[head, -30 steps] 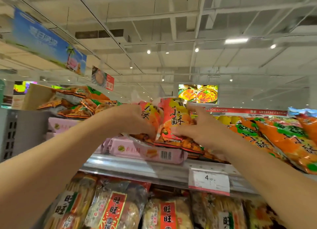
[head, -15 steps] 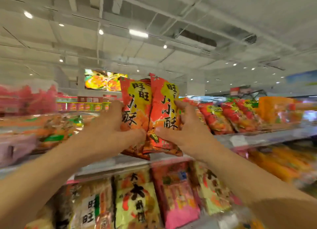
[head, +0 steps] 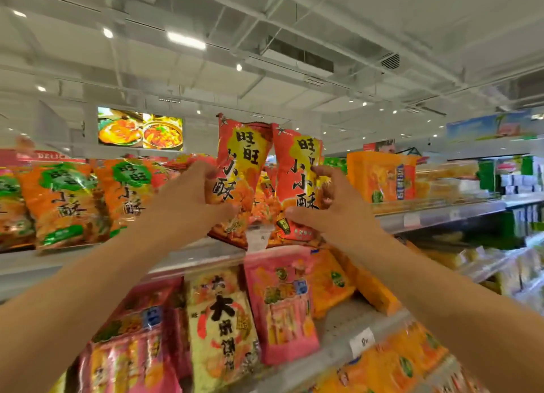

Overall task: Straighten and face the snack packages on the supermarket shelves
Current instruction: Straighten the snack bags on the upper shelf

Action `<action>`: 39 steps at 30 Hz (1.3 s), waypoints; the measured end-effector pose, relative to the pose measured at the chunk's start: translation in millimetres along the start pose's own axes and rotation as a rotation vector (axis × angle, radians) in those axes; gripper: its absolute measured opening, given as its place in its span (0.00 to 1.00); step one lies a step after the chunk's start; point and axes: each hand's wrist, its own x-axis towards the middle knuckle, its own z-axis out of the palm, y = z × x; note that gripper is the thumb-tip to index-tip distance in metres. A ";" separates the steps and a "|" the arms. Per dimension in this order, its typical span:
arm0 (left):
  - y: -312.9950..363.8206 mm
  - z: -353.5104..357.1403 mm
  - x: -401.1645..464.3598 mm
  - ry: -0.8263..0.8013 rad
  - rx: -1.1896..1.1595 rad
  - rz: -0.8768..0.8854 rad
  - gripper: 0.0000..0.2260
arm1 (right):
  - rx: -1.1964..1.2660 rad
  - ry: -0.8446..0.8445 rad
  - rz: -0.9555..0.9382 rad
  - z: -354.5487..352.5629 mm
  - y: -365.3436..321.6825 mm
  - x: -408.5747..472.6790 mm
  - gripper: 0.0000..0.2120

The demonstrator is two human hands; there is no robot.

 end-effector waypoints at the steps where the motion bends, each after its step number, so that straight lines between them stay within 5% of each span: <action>1: -0.1 3.7 5.6 0.019 0.008 -0.027 0.25 | -0.006 -0.003 -0.005 -4.0 6.1 11.8 0.36; 8: -11.1 17.4 35.7 0.165 0.039 -0.150 0.25 | -0.043 -0.033 -0.080 21.8 21.0 93.1 0.36; 15: -30.9 46.4 49.2 0.001 0.155 -0.257 0.27 | -0.140 -0.161 -0.085 69.2 47.0 118.5 0.36; 29: -24.8 60.6 43.4 -0.083 0.352 -0.270 0.28 | -0.479 -0.345 -0.131 65.2 68.9 111.9 0.38; 39: -21.9 71.5 27.2 -0.079 0.542 -0.280 0.32 | -0.479 -0.206 -0.270 77.0 88.6 90.2 0.36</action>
